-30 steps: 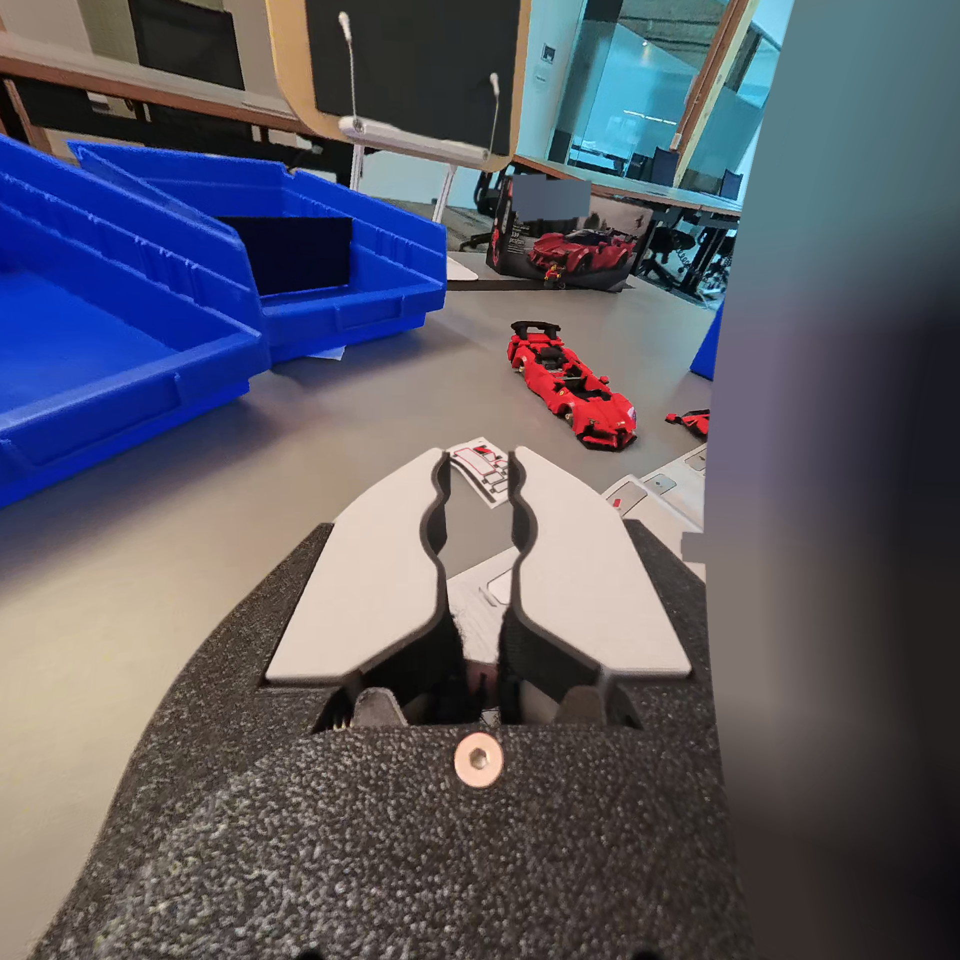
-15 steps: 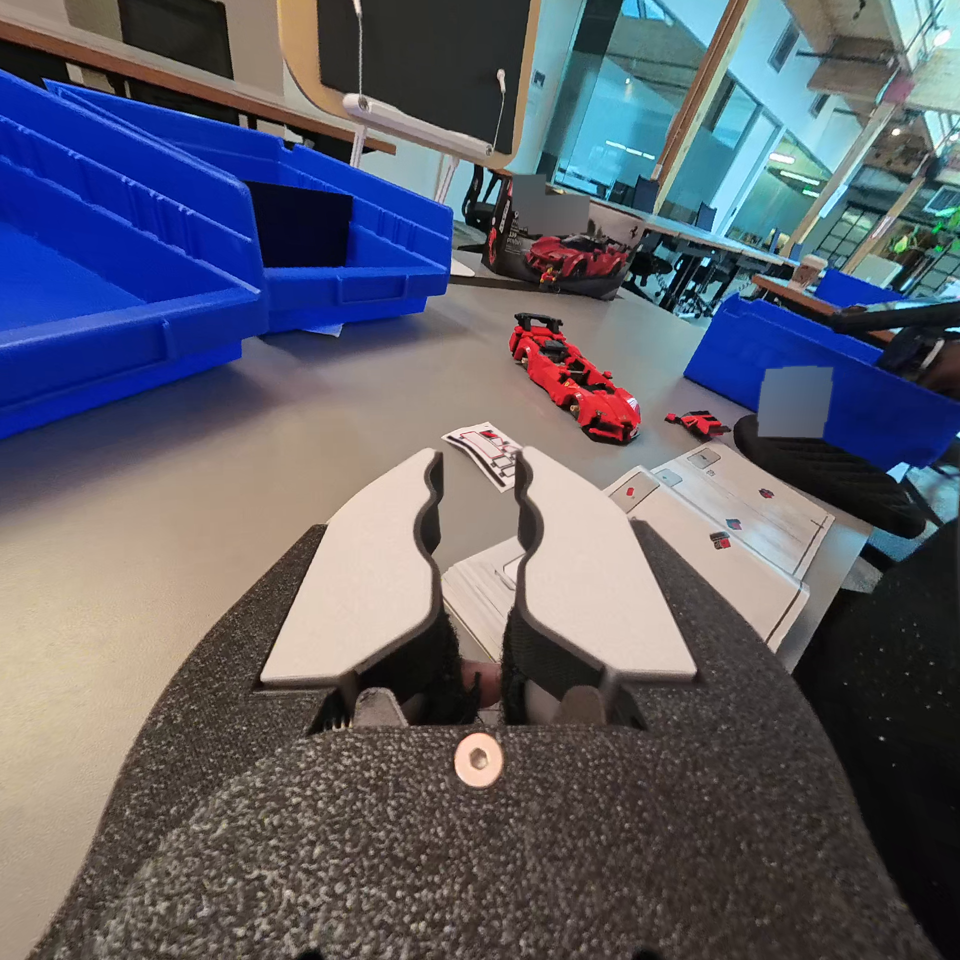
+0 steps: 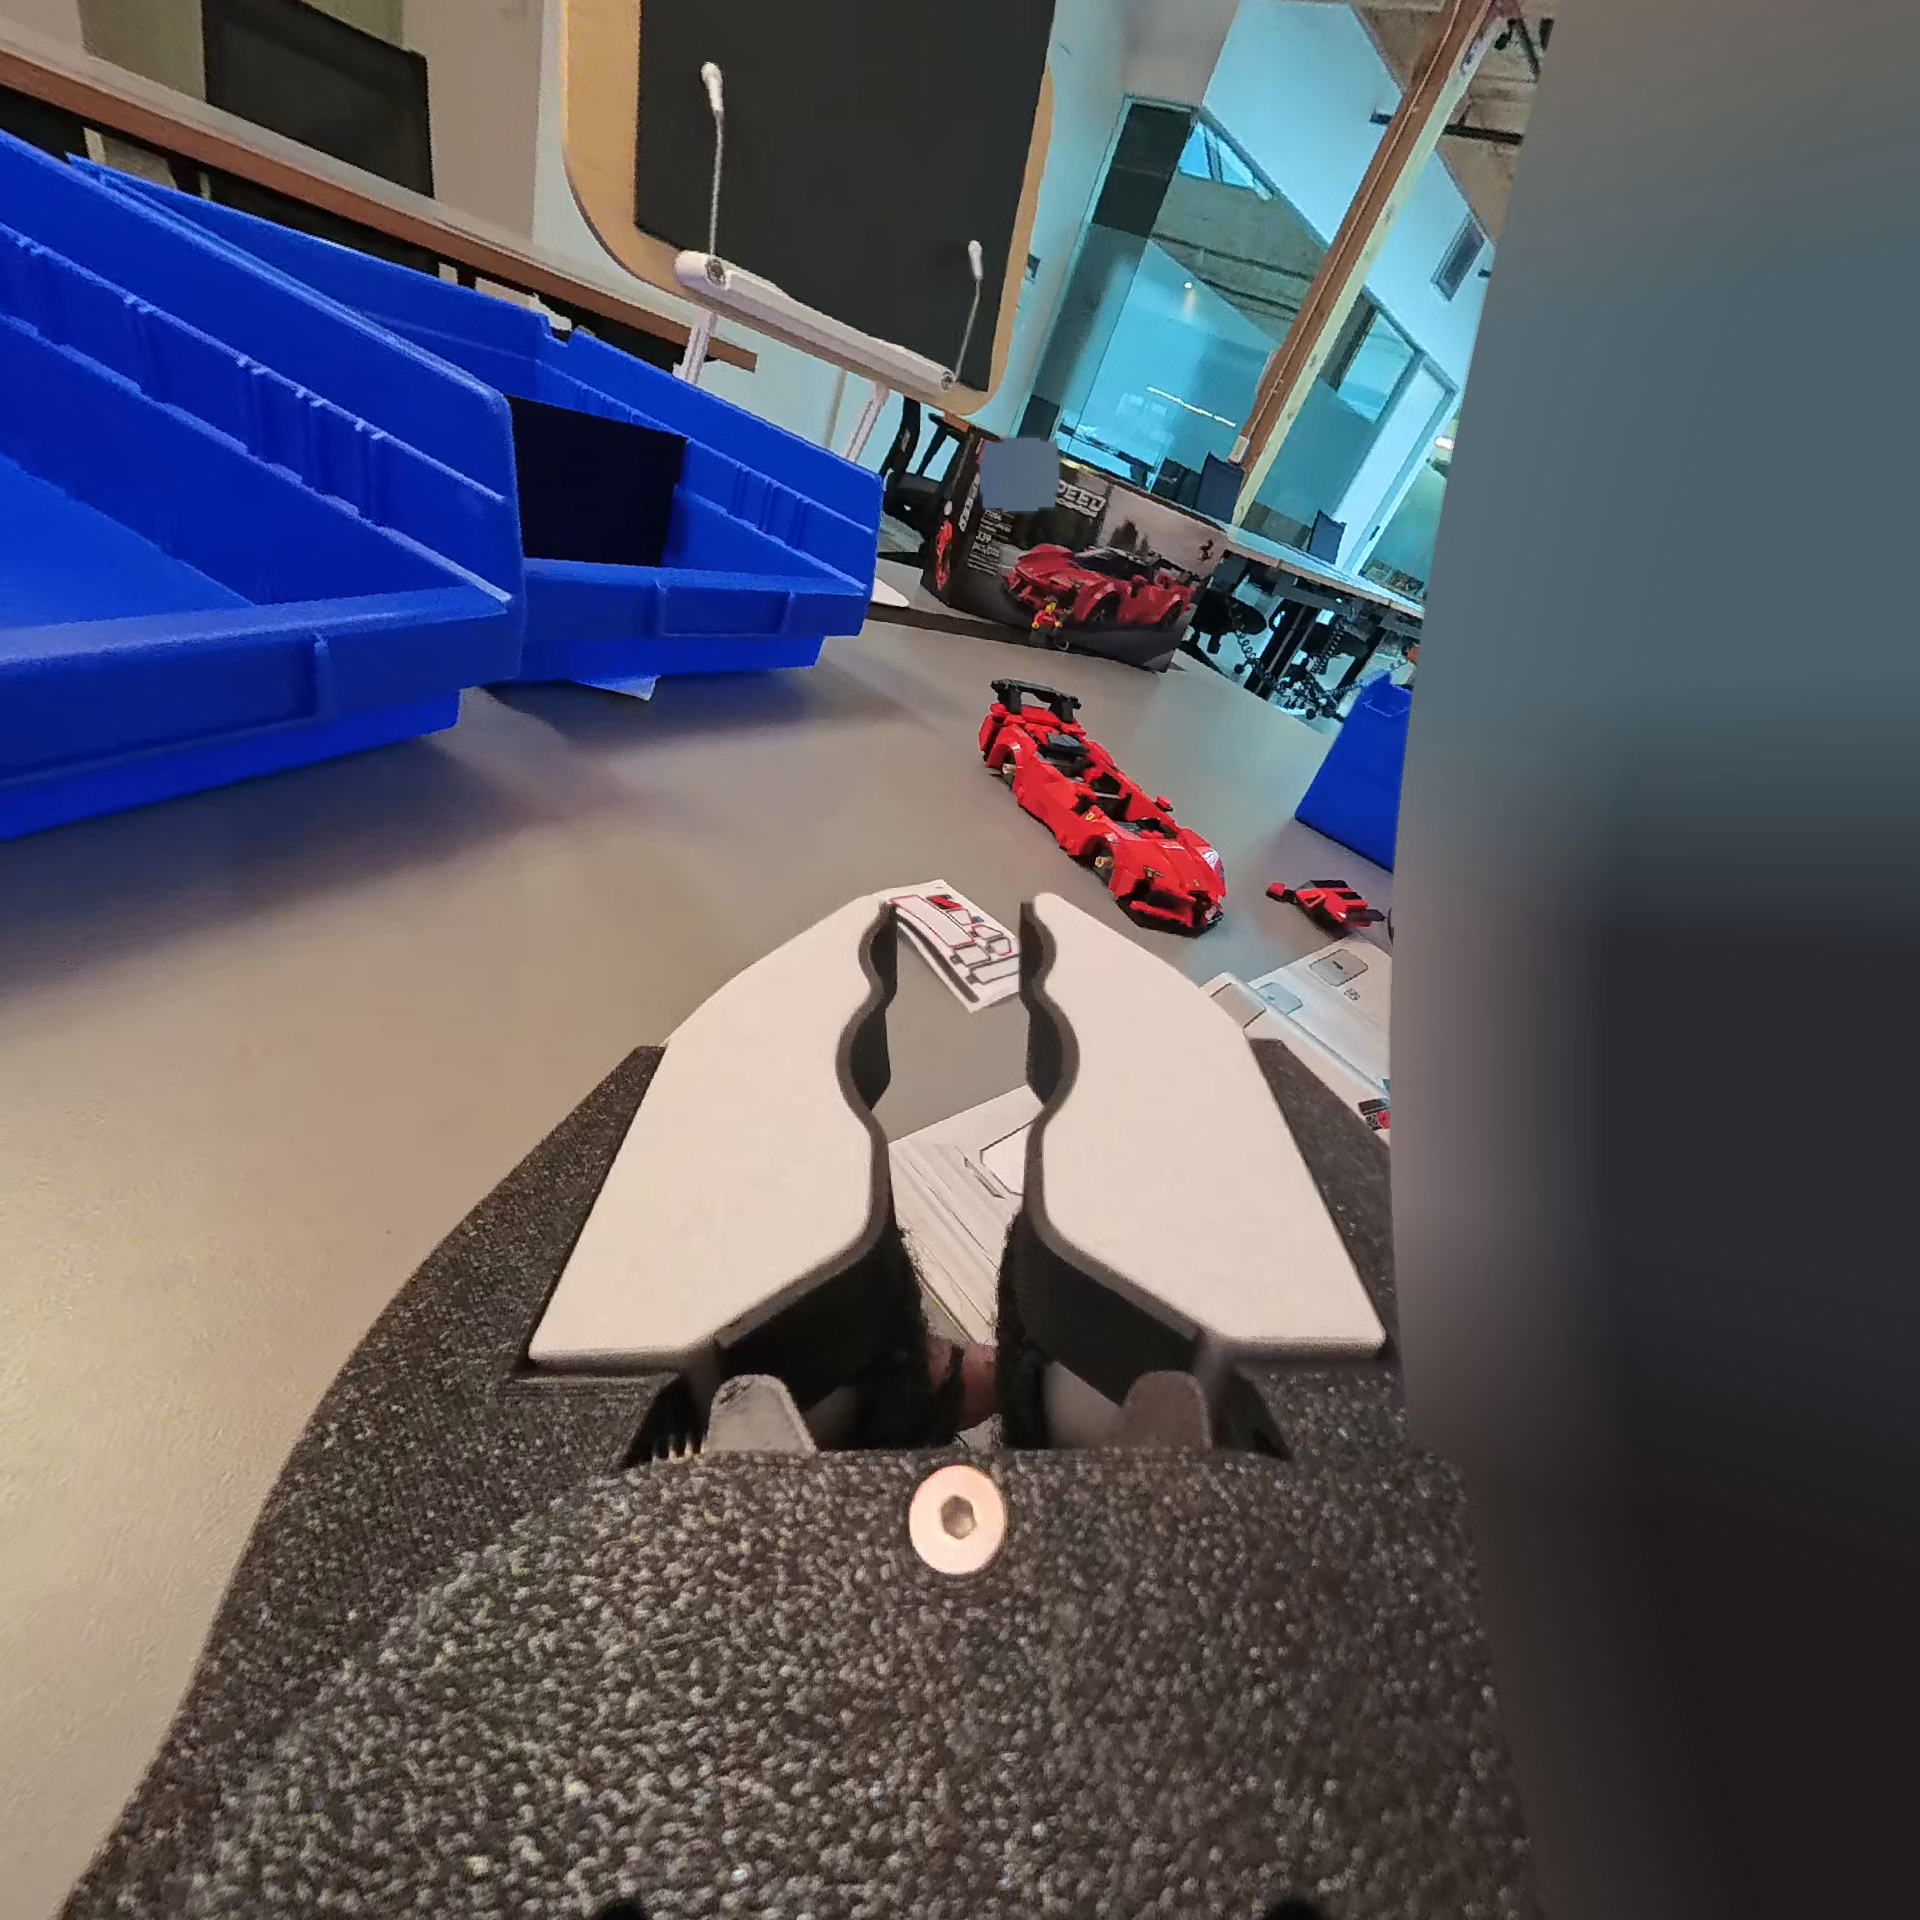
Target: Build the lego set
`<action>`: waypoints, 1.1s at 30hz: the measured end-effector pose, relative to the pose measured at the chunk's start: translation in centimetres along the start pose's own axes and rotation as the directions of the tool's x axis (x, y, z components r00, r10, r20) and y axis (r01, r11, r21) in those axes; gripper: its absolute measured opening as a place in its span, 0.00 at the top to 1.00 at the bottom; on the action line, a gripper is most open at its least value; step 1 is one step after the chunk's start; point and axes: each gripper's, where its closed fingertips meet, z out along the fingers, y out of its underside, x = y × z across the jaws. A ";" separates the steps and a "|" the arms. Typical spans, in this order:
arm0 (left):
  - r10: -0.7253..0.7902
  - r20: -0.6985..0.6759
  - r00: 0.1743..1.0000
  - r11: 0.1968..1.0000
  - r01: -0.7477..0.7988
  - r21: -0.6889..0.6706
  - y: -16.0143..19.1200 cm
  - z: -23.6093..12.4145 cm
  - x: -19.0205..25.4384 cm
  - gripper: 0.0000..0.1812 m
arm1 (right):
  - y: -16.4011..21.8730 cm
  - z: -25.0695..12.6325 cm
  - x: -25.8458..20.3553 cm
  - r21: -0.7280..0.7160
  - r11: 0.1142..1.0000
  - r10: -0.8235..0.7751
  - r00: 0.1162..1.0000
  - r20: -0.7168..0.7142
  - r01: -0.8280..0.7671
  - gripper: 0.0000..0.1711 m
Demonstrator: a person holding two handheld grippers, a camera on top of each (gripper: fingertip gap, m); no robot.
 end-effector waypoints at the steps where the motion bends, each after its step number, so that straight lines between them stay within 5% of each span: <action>1: -0.007 -0.007 1.000 1.000 0.007 0.000 0.0 0.1 -0.1 0.88 | 0.1 -0.8 0.1 0.042 0.999 -0.002 1.000 -0.018 0.002 0.90; 6: 0.000 0.061 0.998 0.998 0.004 -0.066 0.0 0.5 -1.7 0.88 | 0.0 -5.4 0.2 0.327 0.943 -0.045 0.998 -0.047 0.058 0.91; 11: 0.088 0.121 0.989 0.993 -0.077 -0.093 -2.2 2.4 -0.9 0.88 | 0.1 -7.5 0.6 0.467 0.863 -0.177 0.981 -0.078 0.192 0.90; 16: 0.172 0.127 0.977 0.978 -0.153 -0.142 -4.6 5.5 0.6 0.88 | 0.7 -5.5 0.6 0.408 0.863 -0.332 0.943 0.011 0.299 0.91; 21: 0.242 0.108 0.964 0.960 -0.222 -0.172 -5.5 8.7 2.6 0.88 | -0.2 -1.3 -0.9 0.295 0.945 -0.214 0.951 0.222 0.143 0.93; 24: 0.279 0.095 0.956 0.947 -0.257 -0.193 -5.4 9.8 3.3 0.88 | 0.5 0.9 -0.2 0.201 0.965 -0.203 0.965 0.163 0.169 0.88; 33: 0.335 0.099 0.937 0.924 -0.306 -0.228 -5.0 10.1 3.2 0.88 | -0.1 1.5 0.2 0.197 0.975 -0.131 0.981 0.142 0.102 0.95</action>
